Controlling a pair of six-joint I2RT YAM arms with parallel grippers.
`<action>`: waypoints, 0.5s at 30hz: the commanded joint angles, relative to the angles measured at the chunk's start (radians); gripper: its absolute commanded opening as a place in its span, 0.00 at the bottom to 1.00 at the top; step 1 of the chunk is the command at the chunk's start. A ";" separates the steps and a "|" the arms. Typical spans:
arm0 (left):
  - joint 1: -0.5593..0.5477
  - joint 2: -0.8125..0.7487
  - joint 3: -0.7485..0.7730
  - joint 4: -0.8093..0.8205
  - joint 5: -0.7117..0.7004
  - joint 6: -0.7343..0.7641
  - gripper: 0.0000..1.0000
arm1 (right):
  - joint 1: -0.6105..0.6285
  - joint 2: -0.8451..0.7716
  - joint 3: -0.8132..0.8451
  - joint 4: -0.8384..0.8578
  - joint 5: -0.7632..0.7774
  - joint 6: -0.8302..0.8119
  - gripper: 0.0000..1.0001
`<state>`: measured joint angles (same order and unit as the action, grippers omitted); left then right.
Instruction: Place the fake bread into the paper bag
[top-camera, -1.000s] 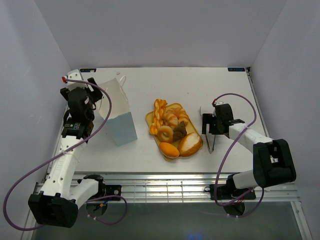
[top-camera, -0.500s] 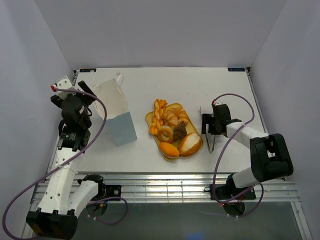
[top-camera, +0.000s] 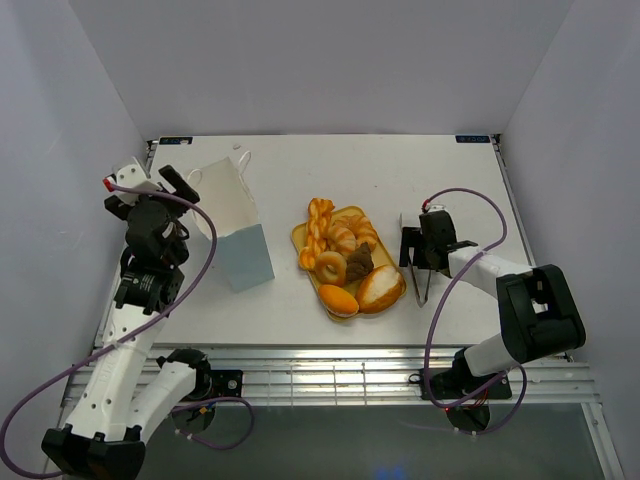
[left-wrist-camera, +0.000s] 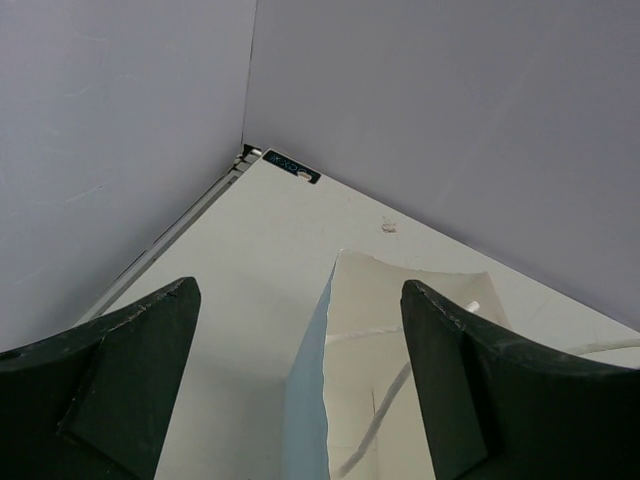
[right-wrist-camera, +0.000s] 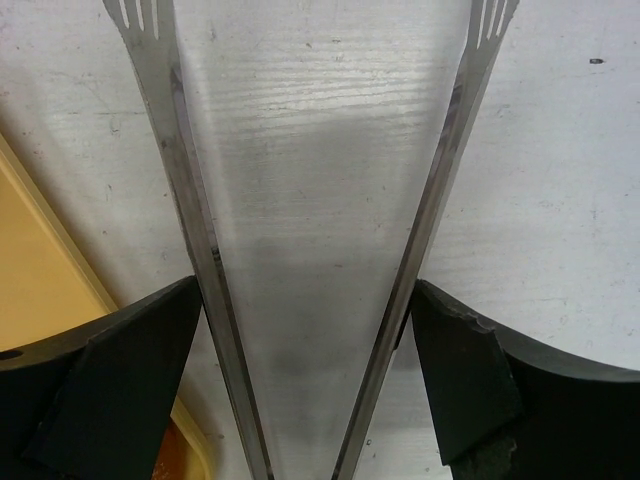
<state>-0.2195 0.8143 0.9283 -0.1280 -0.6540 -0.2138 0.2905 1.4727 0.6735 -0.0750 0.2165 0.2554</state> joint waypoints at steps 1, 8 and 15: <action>-0.023 -0.030 0.001 0.002 -0.039 0.011 0.92 | 0.010 0.003 -0.038 0.012 0.024 0.051 0.89; -0.061 -0.060 -0.008 0.018 -0.075 0.030 0.92 | 0.019 0.000 -0.031 -0.006 0.049 0.064 0.80; -0.080 -0.075 -0.016 0.028 -0.099 0.042 0.94 | 0.038 0.006 -0.002 -0.040 0.081 0.067 0.71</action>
<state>-0.2905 0.7528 0.9237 -0.1188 -0.7296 -0.1867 0.3134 1.4677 0.6582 -0.0605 0.2817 0.2928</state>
